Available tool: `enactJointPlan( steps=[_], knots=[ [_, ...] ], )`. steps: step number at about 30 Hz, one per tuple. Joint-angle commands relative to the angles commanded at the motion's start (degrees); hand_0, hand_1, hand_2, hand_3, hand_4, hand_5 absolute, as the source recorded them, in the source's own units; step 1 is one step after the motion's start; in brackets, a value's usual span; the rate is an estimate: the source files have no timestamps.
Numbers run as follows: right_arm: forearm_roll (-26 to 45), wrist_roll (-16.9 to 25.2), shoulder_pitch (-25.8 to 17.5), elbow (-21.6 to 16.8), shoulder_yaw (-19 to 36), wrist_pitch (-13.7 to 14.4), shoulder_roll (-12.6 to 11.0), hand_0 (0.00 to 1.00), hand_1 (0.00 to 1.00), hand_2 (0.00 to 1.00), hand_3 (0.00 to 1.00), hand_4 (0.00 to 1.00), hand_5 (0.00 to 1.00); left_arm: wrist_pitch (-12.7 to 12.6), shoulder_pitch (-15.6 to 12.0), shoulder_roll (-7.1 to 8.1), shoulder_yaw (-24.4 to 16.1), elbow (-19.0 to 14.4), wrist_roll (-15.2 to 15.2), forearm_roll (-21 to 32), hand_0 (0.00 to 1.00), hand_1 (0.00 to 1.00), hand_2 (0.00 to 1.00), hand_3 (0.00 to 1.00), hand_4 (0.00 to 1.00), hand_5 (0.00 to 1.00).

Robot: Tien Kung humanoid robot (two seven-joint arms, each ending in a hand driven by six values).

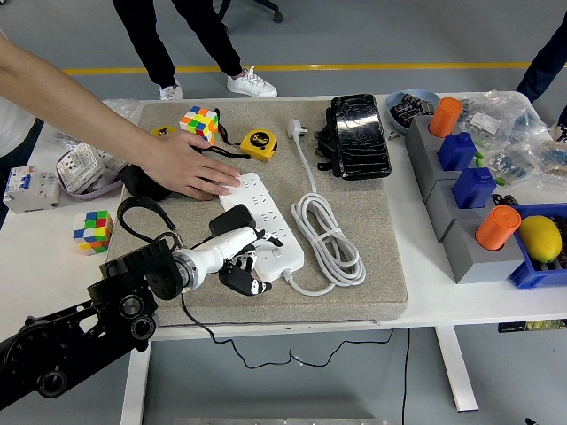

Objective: Put the plug near the board,insert it into the board,press the button,pull the plug out

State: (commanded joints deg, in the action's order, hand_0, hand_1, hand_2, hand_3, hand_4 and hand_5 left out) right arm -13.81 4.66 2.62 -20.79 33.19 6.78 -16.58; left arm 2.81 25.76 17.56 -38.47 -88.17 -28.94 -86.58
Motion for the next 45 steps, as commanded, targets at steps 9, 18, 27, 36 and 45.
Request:
enactJointPlan(
  steps=[9, 18, 27, 36, 45],
  knots=[
    [0.0, 0.0, 0.1, 0.0, 0.1, 0.0, 0.0, 0.576, 0.639, 0.603, 0.539, 0.928, 0.469, -9.8, -1.1, 0.27, -1.5, 0.5, 12.9, 3.3, 0.058, 0.066, 0.172, 0.754, 0.574, 0.002],
    [0.2, 0.0, 0.4, 0.0, -0.6, 0.0, -0.1, 0.576, 0.639, 0.603, 0.539, 0.928, 0.470, -19.5, -1.8, 0.18, 0.1, 2.8, 26.1, 11.2, 0.226, 0.314, 0.444, 0.631, 0.824, 0.193],
    [0.3, 0.0, 0.8, 0.0, -1.1, 0.0, -0.3, 0.576, 0.639, 0.603, 0.539, 0.928, 0.470, -24.4, -2.3, 0.00, 1.8, 4.5, 34.3, 18.7, 0.385, 0.520, 0.559, 0.613, 0.831, 0.206],
    [0.6, 0.1, 1.4, 0.1, -1.9, 0.1, -0.4, 0.576, 0.639, 0.604, 0.538, 0.928, 0.470, -25.8, -2.9, 0.18, 2.0, 6.3, 36.8, 21.5, 0.728, 0.744, 0.734, 0.652, 0.864, 0.247],
    [1.6, 0.2, 2.1, 0.6, -3.3, 0.0, 0.0, 0.576, 0.639, 0.604, 0.539, 0.929, 0.471, -26.2, -3.4, 0.60, 2.2, 7.6, 39.7, 26.3, 0.726, 0.778, 0.815, 0.759, 0.868, 0.252]
  ],
)
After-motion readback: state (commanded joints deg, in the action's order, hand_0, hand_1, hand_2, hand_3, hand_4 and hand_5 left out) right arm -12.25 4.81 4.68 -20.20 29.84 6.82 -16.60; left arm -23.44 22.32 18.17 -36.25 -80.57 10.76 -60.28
